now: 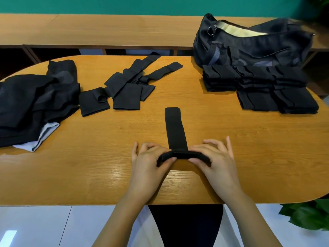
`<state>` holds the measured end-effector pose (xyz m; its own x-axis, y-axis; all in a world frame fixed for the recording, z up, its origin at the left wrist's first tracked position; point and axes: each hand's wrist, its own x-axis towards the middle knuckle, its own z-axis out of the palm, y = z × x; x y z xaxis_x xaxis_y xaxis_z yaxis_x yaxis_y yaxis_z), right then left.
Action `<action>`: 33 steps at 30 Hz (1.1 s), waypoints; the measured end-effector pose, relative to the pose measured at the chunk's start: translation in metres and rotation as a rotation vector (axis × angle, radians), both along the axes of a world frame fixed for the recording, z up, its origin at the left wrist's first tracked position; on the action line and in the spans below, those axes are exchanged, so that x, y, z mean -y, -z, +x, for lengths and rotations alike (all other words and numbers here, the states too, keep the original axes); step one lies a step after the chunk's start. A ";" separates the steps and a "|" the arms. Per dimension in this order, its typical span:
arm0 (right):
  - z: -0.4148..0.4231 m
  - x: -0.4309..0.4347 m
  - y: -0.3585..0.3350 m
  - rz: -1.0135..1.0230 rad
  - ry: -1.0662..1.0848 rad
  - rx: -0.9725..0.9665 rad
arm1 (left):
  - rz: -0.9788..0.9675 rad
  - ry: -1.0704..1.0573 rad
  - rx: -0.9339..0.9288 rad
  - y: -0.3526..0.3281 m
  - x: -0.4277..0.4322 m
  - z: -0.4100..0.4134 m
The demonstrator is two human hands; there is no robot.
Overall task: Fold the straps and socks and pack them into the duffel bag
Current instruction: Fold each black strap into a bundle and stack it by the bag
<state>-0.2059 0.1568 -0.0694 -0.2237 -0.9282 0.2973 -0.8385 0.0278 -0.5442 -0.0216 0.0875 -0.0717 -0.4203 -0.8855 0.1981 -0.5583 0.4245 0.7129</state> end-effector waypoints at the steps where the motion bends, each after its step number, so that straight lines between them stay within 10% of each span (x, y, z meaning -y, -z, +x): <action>1: 0.000 0.000 0.000 -0.011 0.003 0.001 | 0.000 -0.002 -0.005 0.000 0.000 0.000; 25: -0.002 0.010 -0.002 -0.002 0.072 -0.048 | -0.287 -0.174 0.205 -0.009 0.009 -0.007; 33: 0.005 0.007 0.000 0.220 -0.174 -0.135 | -0.018 -0.023 0.166 -0.005 0.001 0.004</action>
